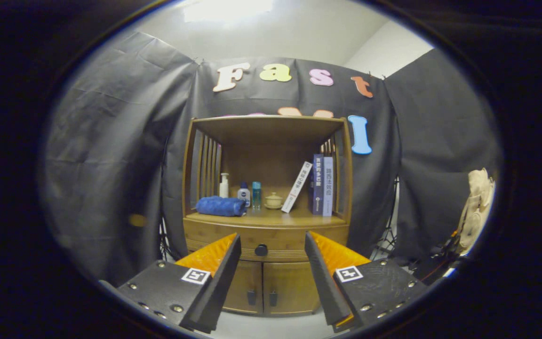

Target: Pull open the drawer, take out the items inside it, and place them on the countertop above the cabinet.

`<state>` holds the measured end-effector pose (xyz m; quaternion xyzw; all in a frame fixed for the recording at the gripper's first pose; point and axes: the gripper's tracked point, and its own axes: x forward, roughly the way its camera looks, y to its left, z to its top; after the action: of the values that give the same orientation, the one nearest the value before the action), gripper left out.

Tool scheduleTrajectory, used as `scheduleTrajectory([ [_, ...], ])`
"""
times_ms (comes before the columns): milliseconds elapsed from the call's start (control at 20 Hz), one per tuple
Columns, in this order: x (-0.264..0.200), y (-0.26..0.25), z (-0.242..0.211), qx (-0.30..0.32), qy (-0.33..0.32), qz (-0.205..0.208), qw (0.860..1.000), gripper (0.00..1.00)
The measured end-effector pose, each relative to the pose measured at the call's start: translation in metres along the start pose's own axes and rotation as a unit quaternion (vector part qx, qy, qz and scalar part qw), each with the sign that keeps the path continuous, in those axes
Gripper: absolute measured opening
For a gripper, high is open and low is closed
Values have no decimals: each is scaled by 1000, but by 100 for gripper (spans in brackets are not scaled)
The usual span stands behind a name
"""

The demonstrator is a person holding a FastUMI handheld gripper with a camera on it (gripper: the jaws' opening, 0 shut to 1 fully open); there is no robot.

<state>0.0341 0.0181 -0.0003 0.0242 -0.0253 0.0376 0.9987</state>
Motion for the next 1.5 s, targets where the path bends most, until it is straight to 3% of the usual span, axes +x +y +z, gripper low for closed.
scheduleTrajectory([
  [450,99,33,-37,24,13,23,999,82],
  [650,153,52,-54,64,5,42,997,82],
  [1000,211,73,-120,64,77,75,992,82],
  [1200,229,49,-161,40,128,26,991,79],
  [1450,238,30,-176,44,141,-13,989,75],
  [1500,238,26,-184,47,150,-14,987,67],
])
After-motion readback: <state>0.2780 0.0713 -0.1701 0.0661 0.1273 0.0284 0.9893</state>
